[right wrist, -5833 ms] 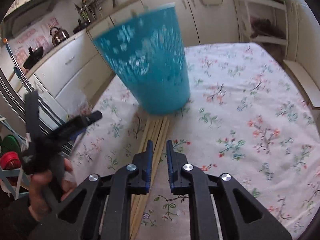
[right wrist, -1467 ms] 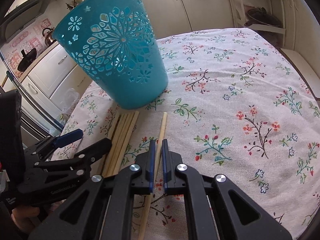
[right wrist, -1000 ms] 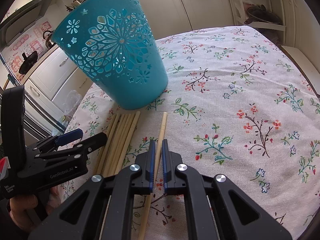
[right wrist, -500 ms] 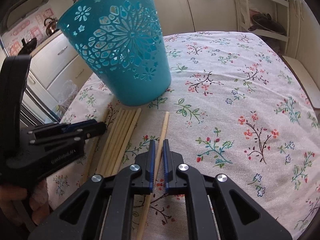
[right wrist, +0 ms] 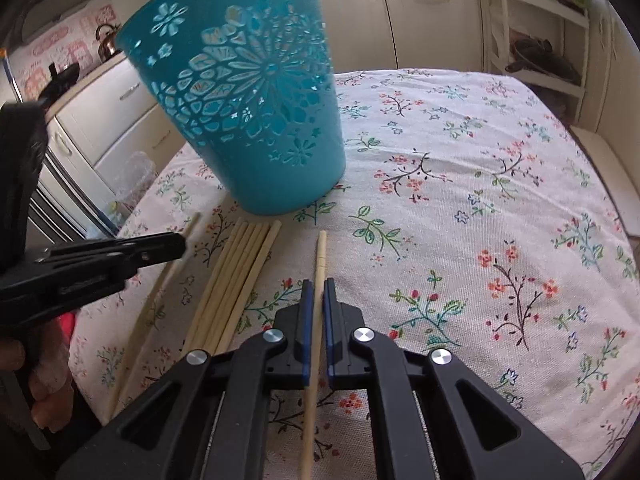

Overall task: Organize utensils
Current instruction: 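Lift the stick with the left tool over the teal basket and open to drop it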

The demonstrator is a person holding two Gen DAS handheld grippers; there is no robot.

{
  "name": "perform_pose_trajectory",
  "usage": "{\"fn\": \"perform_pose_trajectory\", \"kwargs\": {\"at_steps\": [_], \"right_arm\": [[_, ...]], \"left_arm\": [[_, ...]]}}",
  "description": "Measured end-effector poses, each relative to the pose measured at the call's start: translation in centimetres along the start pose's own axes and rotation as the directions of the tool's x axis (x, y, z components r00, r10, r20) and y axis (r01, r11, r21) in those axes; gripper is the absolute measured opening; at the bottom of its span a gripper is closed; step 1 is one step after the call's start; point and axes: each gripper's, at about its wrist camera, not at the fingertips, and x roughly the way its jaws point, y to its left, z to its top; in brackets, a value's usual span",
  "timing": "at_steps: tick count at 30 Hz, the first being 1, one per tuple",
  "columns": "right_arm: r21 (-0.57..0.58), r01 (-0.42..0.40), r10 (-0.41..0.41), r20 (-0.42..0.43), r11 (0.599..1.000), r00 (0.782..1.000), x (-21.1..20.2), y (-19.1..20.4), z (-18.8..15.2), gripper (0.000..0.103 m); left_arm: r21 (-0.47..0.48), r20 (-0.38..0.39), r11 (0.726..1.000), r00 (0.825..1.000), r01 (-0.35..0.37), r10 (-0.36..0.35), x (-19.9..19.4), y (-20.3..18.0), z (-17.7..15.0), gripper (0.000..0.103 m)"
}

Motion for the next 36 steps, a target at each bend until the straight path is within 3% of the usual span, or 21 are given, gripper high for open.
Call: {"fn": "perform_pose_trajectory", "kwargs": {"at_steps": [3,5,8,12,17,20,22,26,30,36], "right_arm": [[0.014,-0.012,0.012,0.000,1.000,1.000,0.0,-0.1,0.0,0.004],[0.010,-0.005,0.005,0.001,1.000,1.000,0.1,0.0,0.0,0.004],[0.010,-0.004,0.004,0.001,1.000,1.000,0.0,0.1,0.0,0.004],[0.019,-0.013,0.013,0.001,1.000,1.000,0.0,0.0,0.0,0.004],[0.038,-0.033,0.033,0.002,0.999,0.999,0.0,-0.4,0.0,0.004],[0.052,-0.050,0.050,0.002,0.997,0.999,0.0,-0.8,0.0,0.004],[0.061,-0.060,0.060,0.002,0.996,0.998,0.0,-1.0,0.0,0.004],[0.077,-0.078,0.078,0.001,0.994,0.997,0.1,-1.4,0.1,0.004],[0.091,-0.094,0.094,0.001,0.991,0.996,0.1,-1.6,0.0,0.004],[0.095,-0.103,0.103,0.000,0.990,0.995,0.1,-1.7,0.0,0.004]], "left_arm": [[-0.034,0.099,0.997,0.993,0.064,-0.060,-3.7,1.3,0.2,0.005],[-0.038,0.174,0.994,0.980,0.107,-0.099,-6.4,1.7,0.8,0.005],[-0.030,0.316,0.983,0.935,0.179,-0.160,-11.4,1.8,2.4,0.005],[-0.004,0.476,0.977,0.859,0.214,-0.187,-15.9,0.8,5.4,0.005],[-0.014,0.641,0.979,0.753,0.204,-0.148,-18.5,-1.1,10.1,0.005],[-0.044,0.699,0.981,0.707,0.190,-0.106,-18.7,-1.8,12.1,0.005],[-0.072,0.723,0.982,0.688,0.173,-0.068,-17.9,-2.5,13.4,0.005],[-0.116,0.754,0.987,0.657,0.113,0.013,-15.5,-3.5,15.2,0.005],[-0.103,0.750,0.988,0.662,0.116,0.000,-13.0,-3.6,15.7,0.005],[-0.095,0.727,0.993,0.687,0.071,0.020,-10.6,-3.9,14.5,0.005]]}}
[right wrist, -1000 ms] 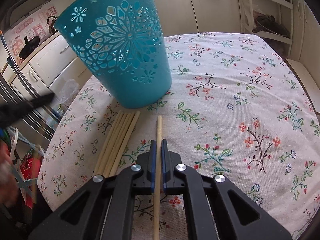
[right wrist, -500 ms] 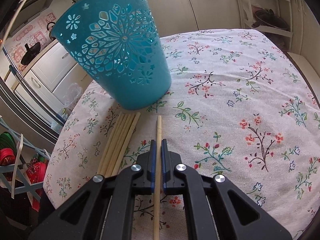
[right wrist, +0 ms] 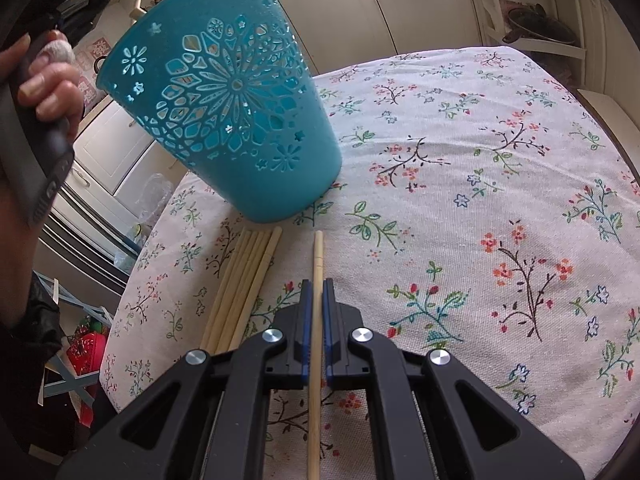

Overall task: Organize utensils
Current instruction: 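Lift the stick with the left tool over the teal basket and open to drop it, then carry the held stick over the teal basket with the right tool and release it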

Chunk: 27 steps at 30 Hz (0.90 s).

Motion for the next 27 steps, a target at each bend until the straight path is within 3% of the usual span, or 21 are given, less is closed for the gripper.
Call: {"fn": "perform_pose_trajectory", "kwargs": {"at_steps": [4,15,18,20,27], "right_arm": [[0.000,0.000,0.000,0.000,1.000,1.000,0.0,0.1,0.0,0.004],[-0.002,-0.001,0.001,0.000,1.000,1.000,-0.1,0.0,0.0,0.004],[-0.003,-0.001,0.001,-0.001,1.000,1.000,-0.1,0.0,0.0,0.004],[-0.001,-0.003,0.003,-0.001,1.000,1.000,-0.1,-0.1,0.0,0.004],[-0.087,0.055,-0.057,-0.015,0.995,0.998,-0.4,1.2,-0.1,0.006]], "left_arm": [[0.022,0.006,1.000,1.000,-0.018,0.018,-0.1,0.2,-1.0,0.005],[0.058,-0.067,0.998,0.998,0.001,0.003,-0.6,0.6,-3.1,0.005],[0.053,-0.092,0.999,0.996,0.013,-0.008,-1.3,1.2,-3.1,0.017],[0.035,-0.080,0.999,0.997,0.003,0.000,-2.5,2.0,-2.8,0.038],[-0.048,-0.034,0.996,0.997,-0.075,0.074,-7.8,7.2,-2.6,0.066]]}}
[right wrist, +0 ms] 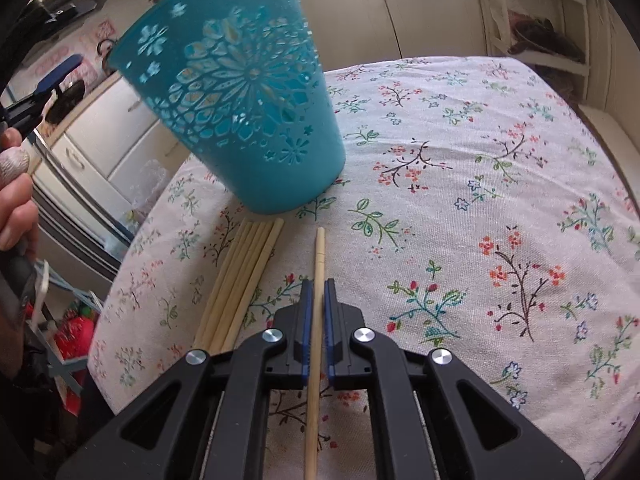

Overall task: Organize utensils
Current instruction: 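Carry the held stick over the teal basket with the right tool and release it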

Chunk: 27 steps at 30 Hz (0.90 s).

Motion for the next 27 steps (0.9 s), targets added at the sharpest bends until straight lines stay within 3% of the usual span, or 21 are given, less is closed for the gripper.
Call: {"fn": "perform_pose_trajectory", "kwargs": {"at_steps": [3,5,9,12,15,19,23,27], "right_arm": [[-0.043,0.037,-0.037,-0.005,0.998,0.999,0.0,0.6,0.0,0.005],[-0.106,0.095,-0.095,-0.002,0.990,0.995,0.2,1.6,0.1,0.004],[-0.156,0.146,-0.146,0.011,0.977,0.989,0.2,2.6,-0.2,0.006],[-0.074,0.080,-0.079,0.025,0.994,0.997,-1.4,1.5,-0.6,0.006],[0.016,-0.021,0.020,0.079,1.000,0.997,-4.5,0.0,-0.9,0.006],[0.092,-0.145,0.126,0.181,0.985,0.975,-8.3,-0.7,0.1,0.006],[0.092,-0.271,0.234,0.295,0.958,0.926,-12.1,0.5,2.5,0.006],[0.046,-0.359,0.309,0.415,0.932,0.856,-14.7,3.0,6.5,0.006]], "left_arm": [[-0.021,-0.077,0.999,0.996,-0.044,0.043,0.0,2.5,-2.4,0.073],[-0.035,-0.179,0.997,0.982,-0.071,0.064,1.2,4.1,-5.0,0.073],[-0.025,-0.392,0.995,0.916,-0.099,0.081,4.3,5.4,-10.6,0.074],[-0.020,-0.462,0.994,0.883,-0.108,0.087,5.2,5.8,-13.0,0.074],[-0.023,-0.438,0.995,0.895,-0.100,0.080,4.9,6.0,-12.8,0.083],[-0.033,-0.456,0.995,0.887,-0.099,0.073,5.0,6.2,-12.8,0.084],[-0.032,-0.461,0.995,0.885,-0.096,0.071,5.1,6.1,-12.7,0.084],[-0.026,-0.466,0.995,0.882,-0.093,0.071,5.2,5.9,-12.7,0.084]]}}
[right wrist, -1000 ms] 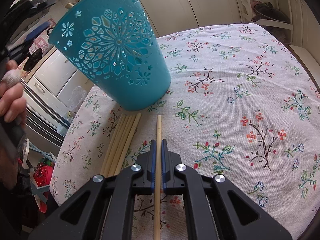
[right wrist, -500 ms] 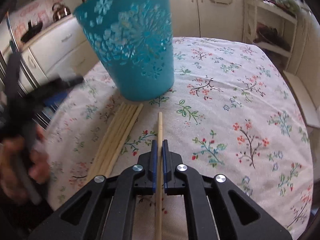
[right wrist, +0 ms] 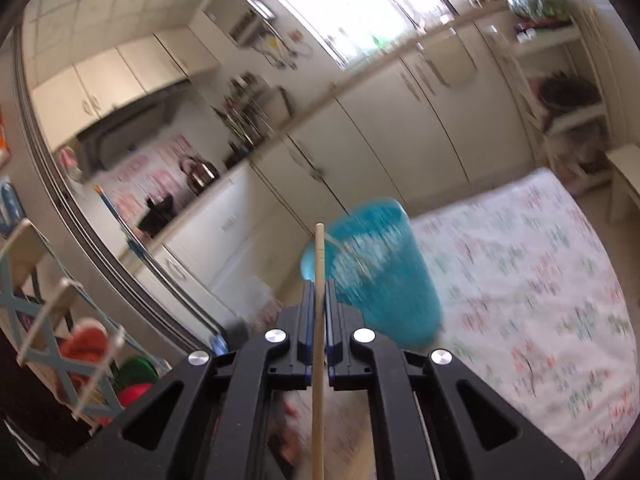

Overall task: Organize utensils
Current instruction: 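Carry the held stick over the teal basket with the right tool and release it, then move the open right tool back down to the stick bundle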

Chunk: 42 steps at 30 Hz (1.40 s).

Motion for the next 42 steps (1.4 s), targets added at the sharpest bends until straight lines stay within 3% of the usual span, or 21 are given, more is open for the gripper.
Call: {"fn": "perform_pose_trajectory", "kwargs": {"at_steps": [4,10,18,26,29,36,42], "right_arm": [[-0.008,-0.022,0.023,0.135,1.000,0.991,3.1,2.5,4.5,0.006],[0.023,0.097,-0.099,0.208,0.995,0.973,9.4,2.0,7.6,0.006],[-0.066,0.240,-0.225,0.180,0.969,0.958,12.6,1.7,6.7,0.006],[-0.157,0.280,-0.268,0.093,0.947,0.959,14.2,1.8,5.3,0.007],[-0.190,0.283,-0.271,0.085,0.940,0.959,13.9,2.2,4.9,0.017],[-0.215,0.261,-0.232,0.150,0.941,0.961,10.0,3.6,5.0,0.019],[-0.236,0.255,-0.197,0.241,0.938,0.950,4.9,5.6,4.2,0.021]], "left_arm": [[-0.006,-0.003,1.000,1.000,0.009,-0.009,0.1,0.1,0.0,0.084],[-0.046,0.006,0.998,0.999,0.035,-0.035,0.0,0.7,0.0,0.084],[-0.065,0.010,0.996,0.998,0.055,-0.054,0.1,1.0,0.1,0.084],[-0.070,0.007,0.996,0.999,0.052,-0.051,0.3,1.1,0.1,0.084],[-0.070,0.005,0.996,0.999,0.049,-0.049,0.3,1.0,0.1,0.084],[-0.075,0.005,0.996,0.999,0.047,-0.047,0.4,1.2,0.1,0.084],[-0.075,0.005,0.996,0.999,0.047,-0.047,0.4,1.2,0.1,0.084]]}}
